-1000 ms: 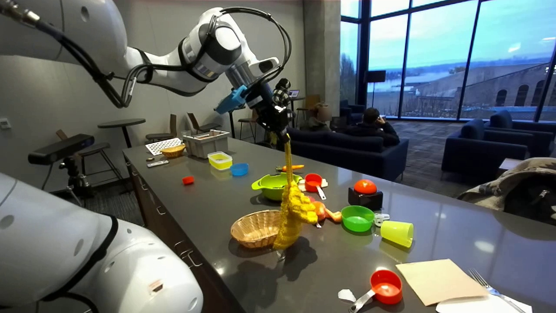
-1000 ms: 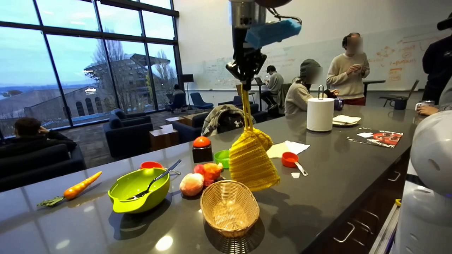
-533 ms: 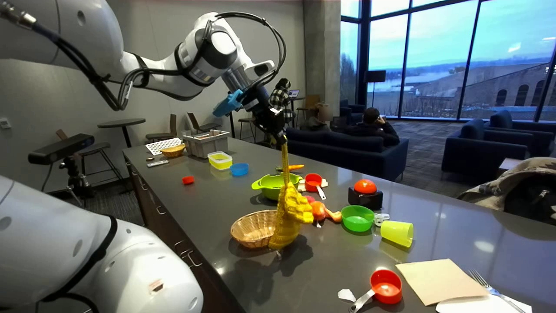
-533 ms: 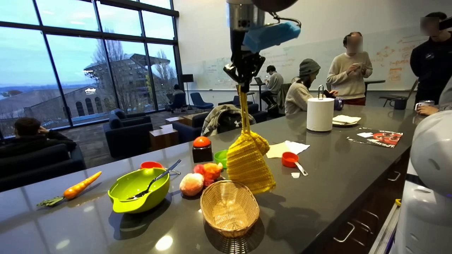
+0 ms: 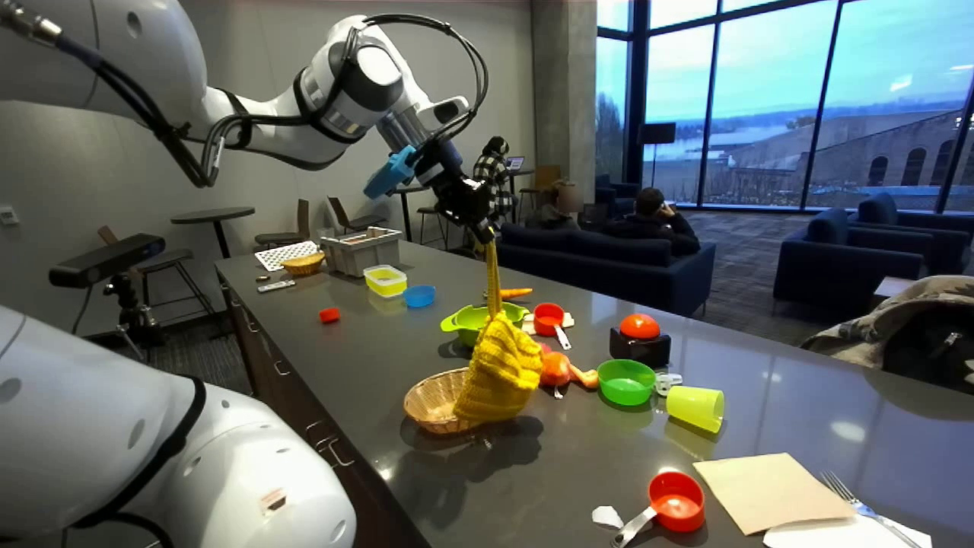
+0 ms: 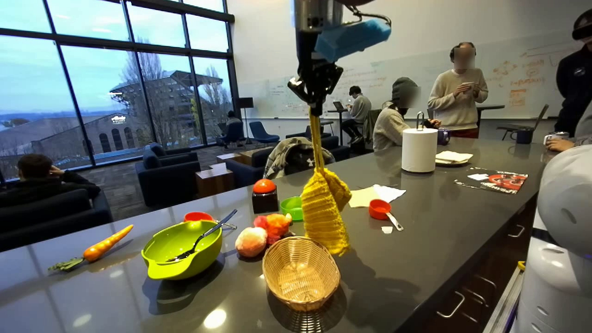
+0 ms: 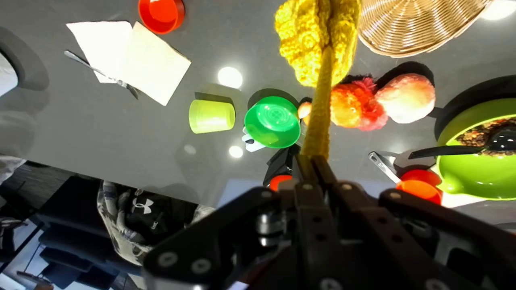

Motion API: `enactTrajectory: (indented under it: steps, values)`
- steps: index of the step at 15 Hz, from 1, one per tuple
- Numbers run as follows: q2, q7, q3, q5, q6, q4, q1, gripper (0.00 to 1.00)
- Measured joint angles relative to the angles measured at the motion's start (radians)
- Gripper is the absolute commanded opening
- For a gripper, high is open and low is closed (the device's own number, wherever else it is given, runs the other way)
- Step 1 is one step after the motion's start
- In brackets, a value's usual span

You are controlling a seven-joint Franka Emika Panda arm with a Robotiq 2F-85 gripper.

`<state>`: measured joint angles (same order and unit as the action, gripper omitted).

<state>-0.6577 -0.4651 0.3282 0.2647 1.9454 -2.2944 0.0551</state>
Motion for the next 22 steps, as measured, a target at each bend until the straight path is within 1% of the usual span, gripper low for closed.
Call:
enactTrajectory:
  steps: [4,8,15,19,22]
  values:
    - [0.012,0.02,0.075,0.036,-0.051,0.097,0.005,0.01]
    - [0.052,0.022,0.127,0.049,-0.044,0.147,0.014,0.01]
    - [0.153,0.013,0.138,0.048,0.049,0.13,0.037,0.01]
    - [0.168,-0.006,0.139,0.047,0.07,0.111,0.061,0.01]
    - [0.171,-0.034,0.152,0.042,0.069,0.11,0.086,0.01]
